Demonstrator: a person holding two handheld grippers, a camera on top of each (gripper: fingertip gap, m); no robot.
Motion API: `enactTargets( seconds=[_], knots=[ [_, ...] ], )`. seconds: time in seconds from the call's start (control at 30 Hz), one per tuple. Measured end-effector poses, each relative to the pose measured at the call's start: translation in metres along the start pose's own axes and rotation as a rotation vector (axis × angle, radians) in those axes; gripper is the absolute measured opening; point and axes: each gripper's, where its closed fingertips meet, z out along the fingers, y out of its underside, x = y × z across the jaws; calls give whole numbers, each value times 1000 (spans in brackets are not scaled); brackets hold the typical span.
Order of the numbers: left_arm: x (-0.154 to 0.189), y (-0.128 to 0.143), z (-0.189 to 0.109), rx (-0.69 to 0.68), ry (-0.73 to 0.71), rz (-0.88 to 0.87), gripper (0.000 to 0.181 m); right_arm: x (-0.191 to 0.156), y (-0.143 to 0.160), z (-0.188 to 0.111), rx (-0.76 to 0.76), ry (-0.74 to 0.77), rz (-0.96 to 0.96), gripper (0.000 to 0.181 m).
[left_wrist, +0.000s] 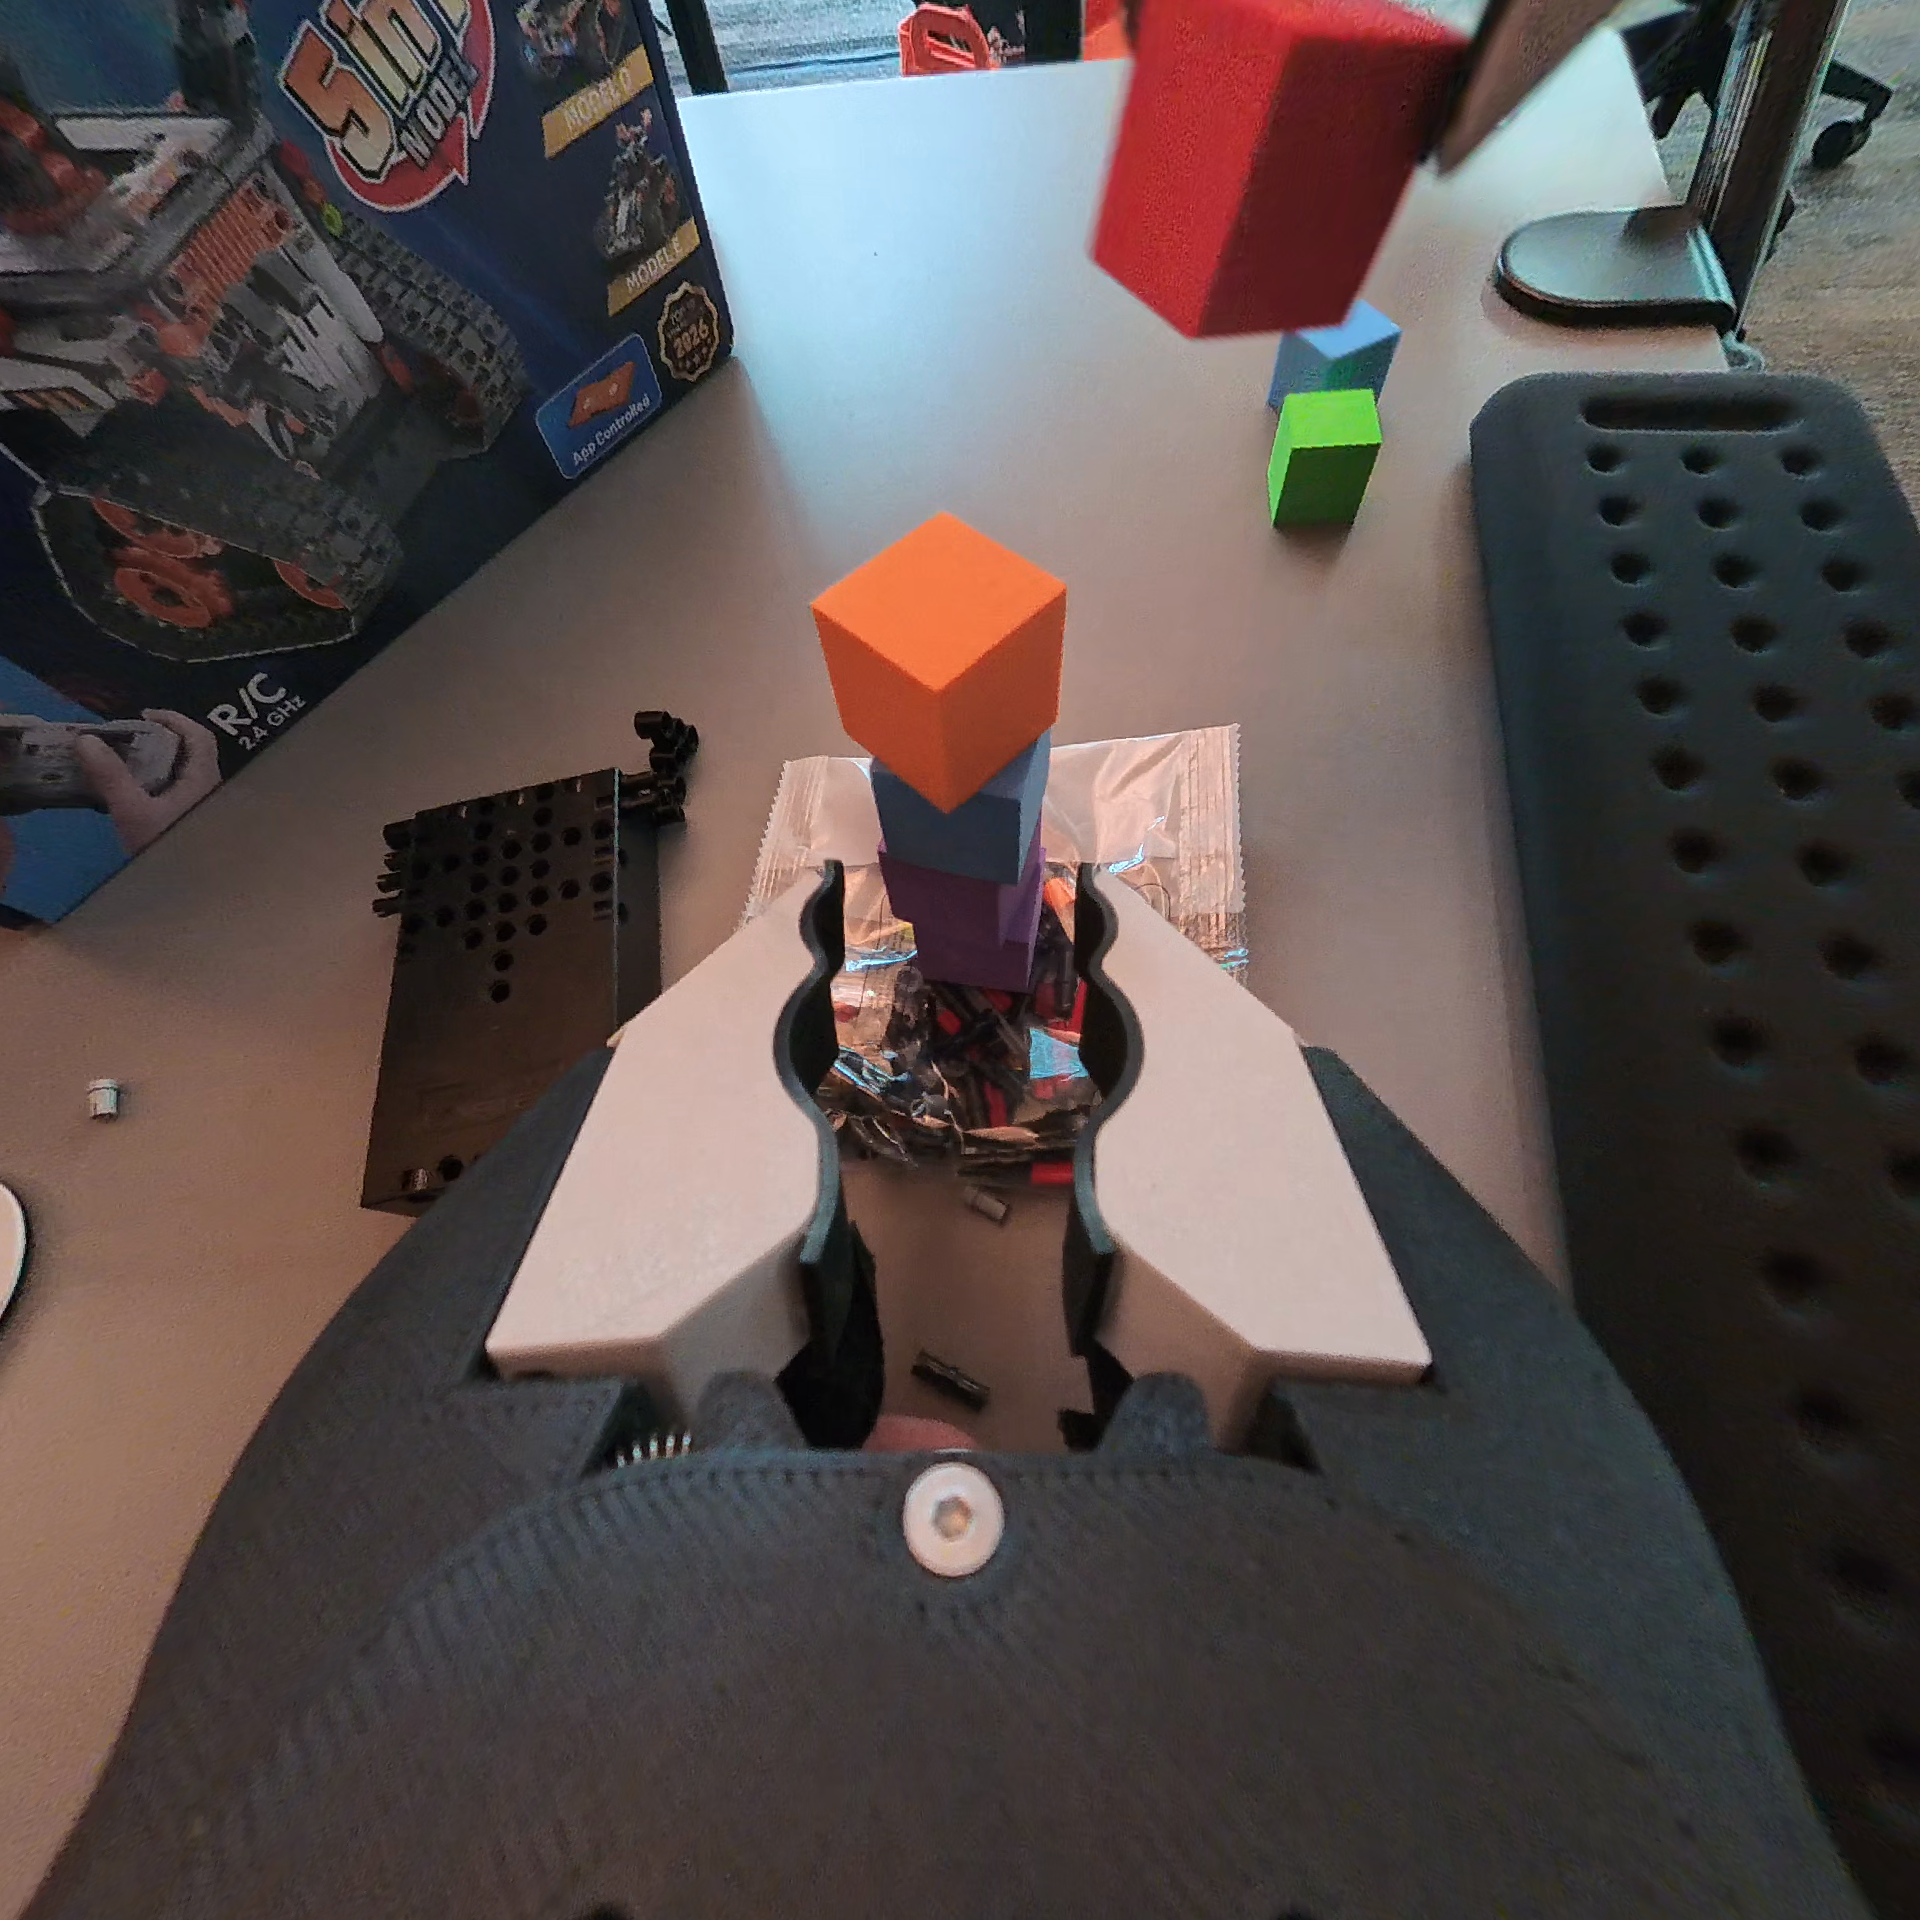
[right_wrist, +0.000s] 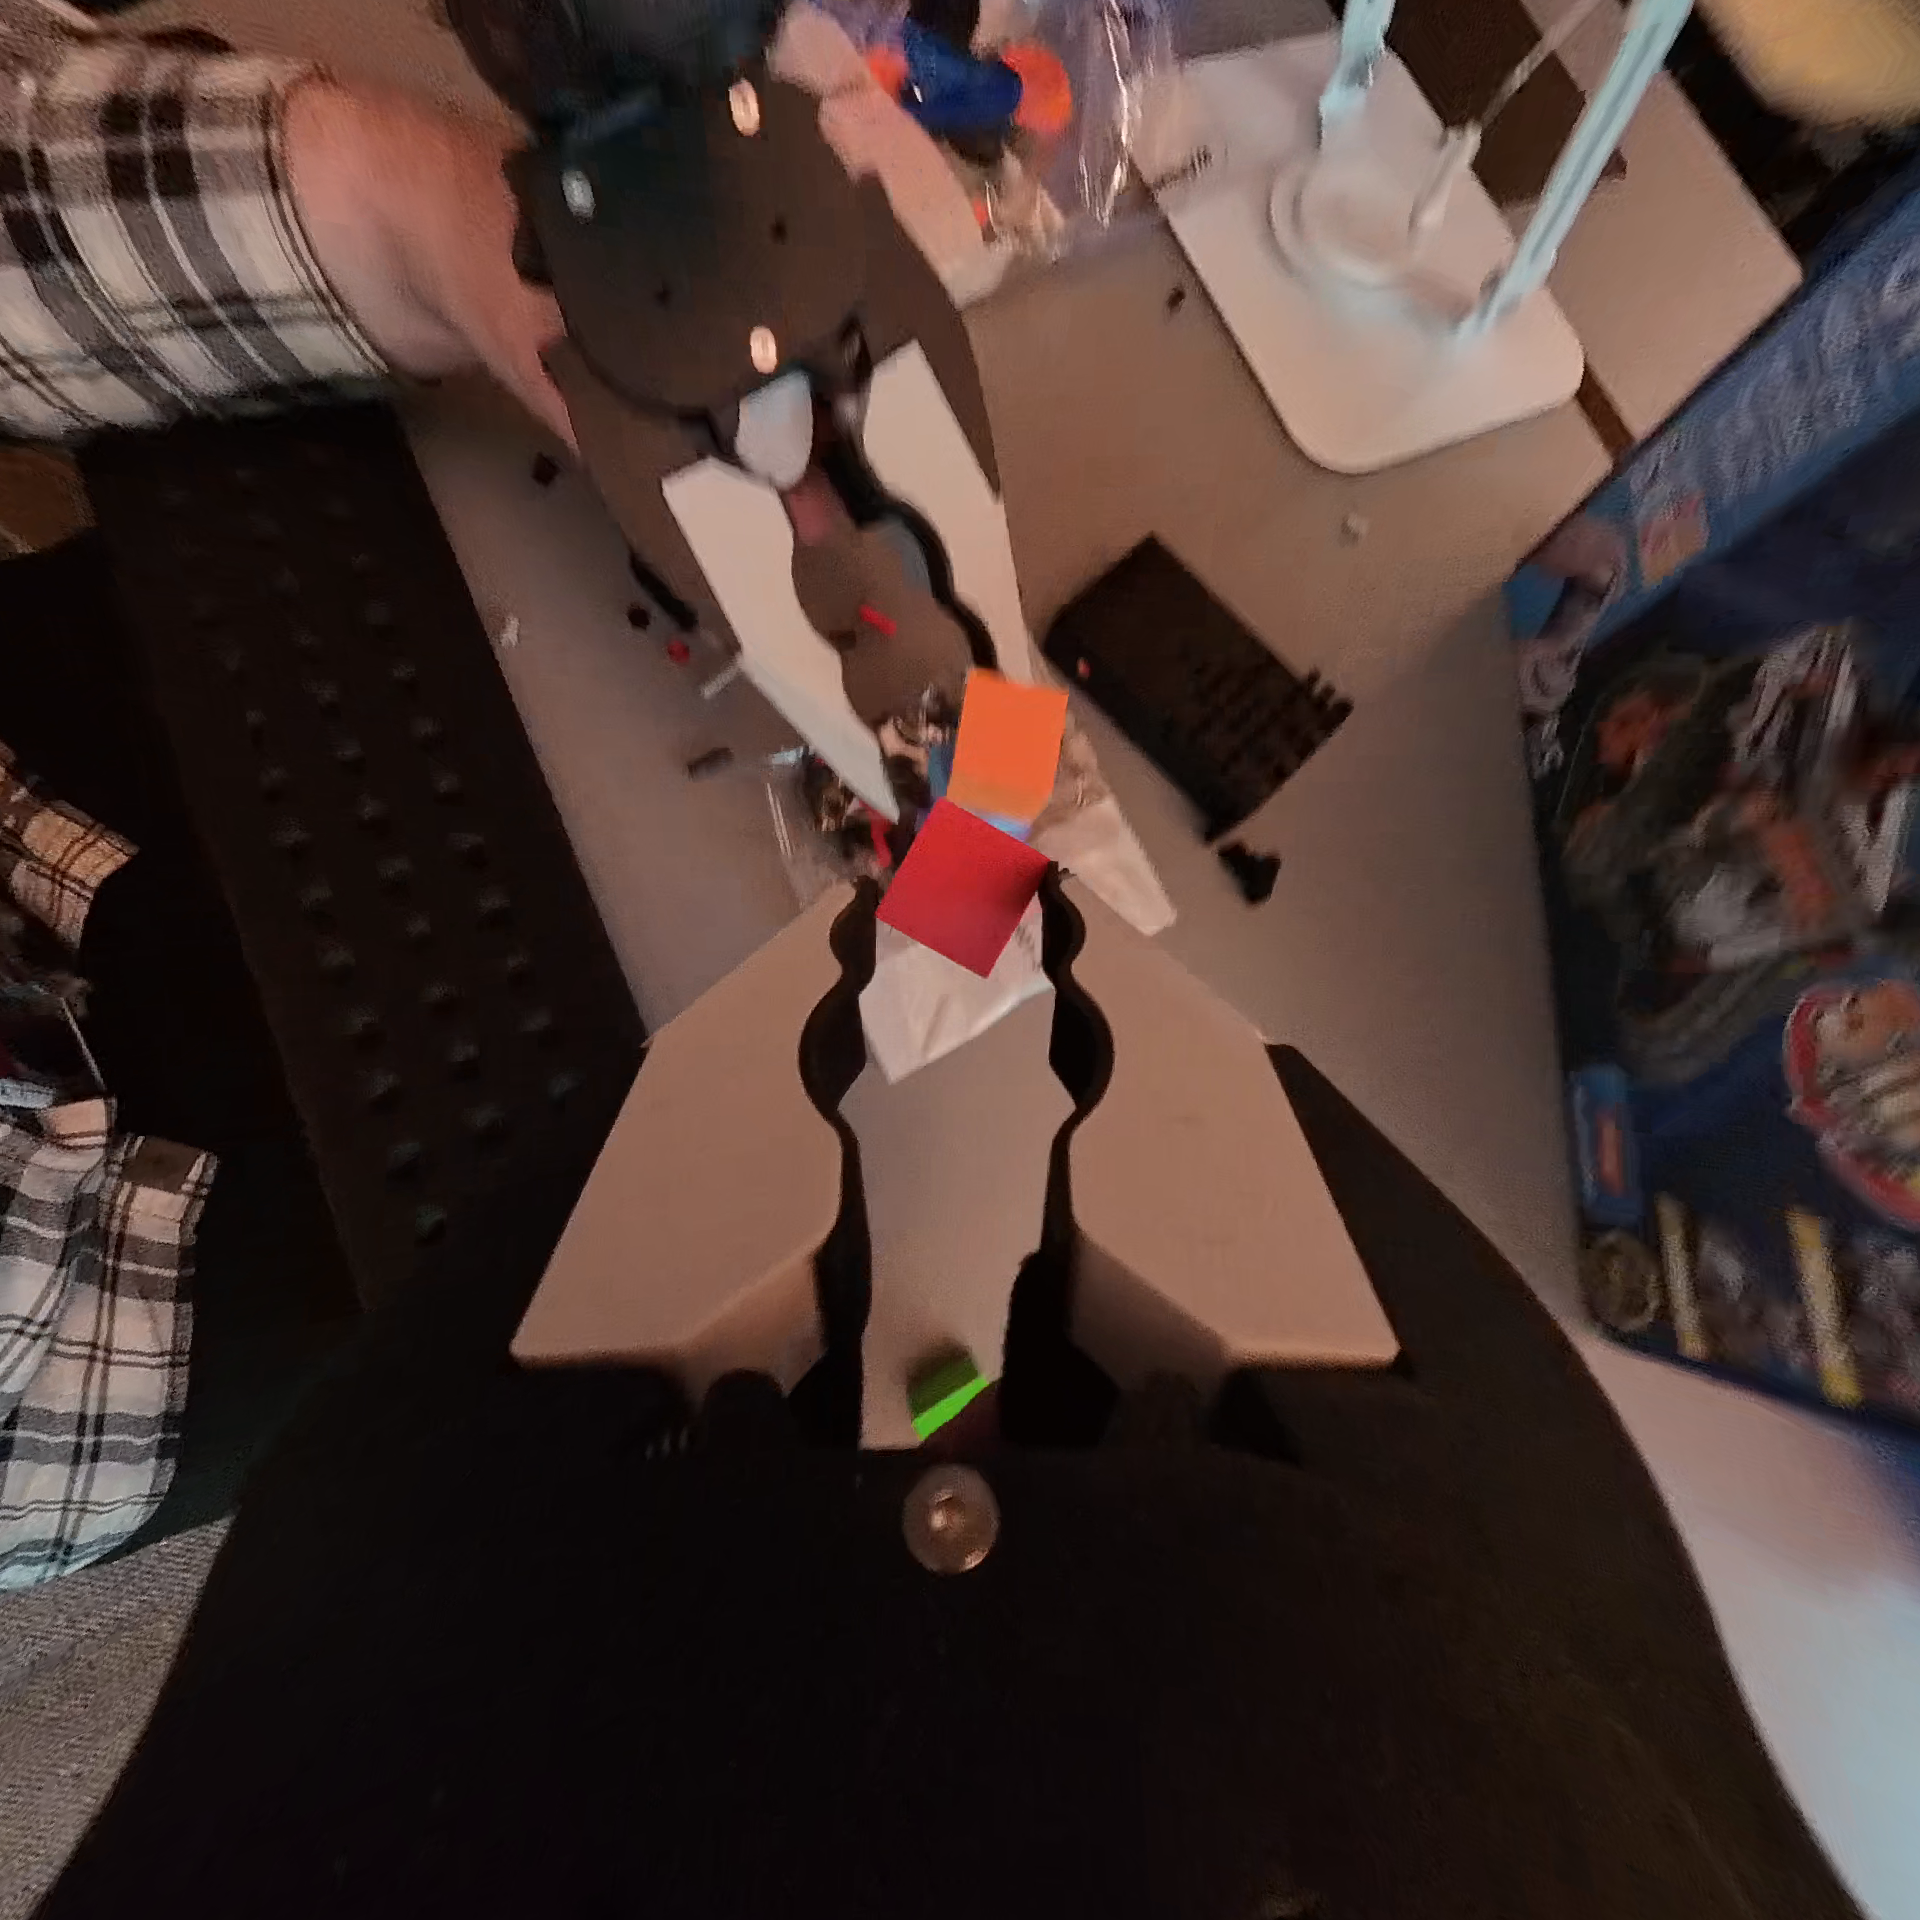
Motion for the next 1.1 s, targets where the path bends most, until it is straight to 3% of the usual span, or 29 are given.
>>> enactTargets(
  seconds=[0.1, 0.23, 0.5, 0.97, 1.1],
  knots=[
    [-1, -1, -1, 5, -3, 2, 43, 6, -28, 11, -37, -48, -54, 31],
    [-2, -3, -4, 17, -6, -2, 43, 11, -36, 30, -109, -121, -65, 31],
    [-1, -3, -3, 16, -2, 5, 43, 15, -24, 46, -218, -145, -66, 31],
    [-1, -2, -1, 11, -2, 1, 43, 13, -26, 48, -198, -171, -61, 32],
    [-1, -2, -2, 14, -4, 0, 43, 14, -26, 47, -198, -155, -61, 40]
  ],
)
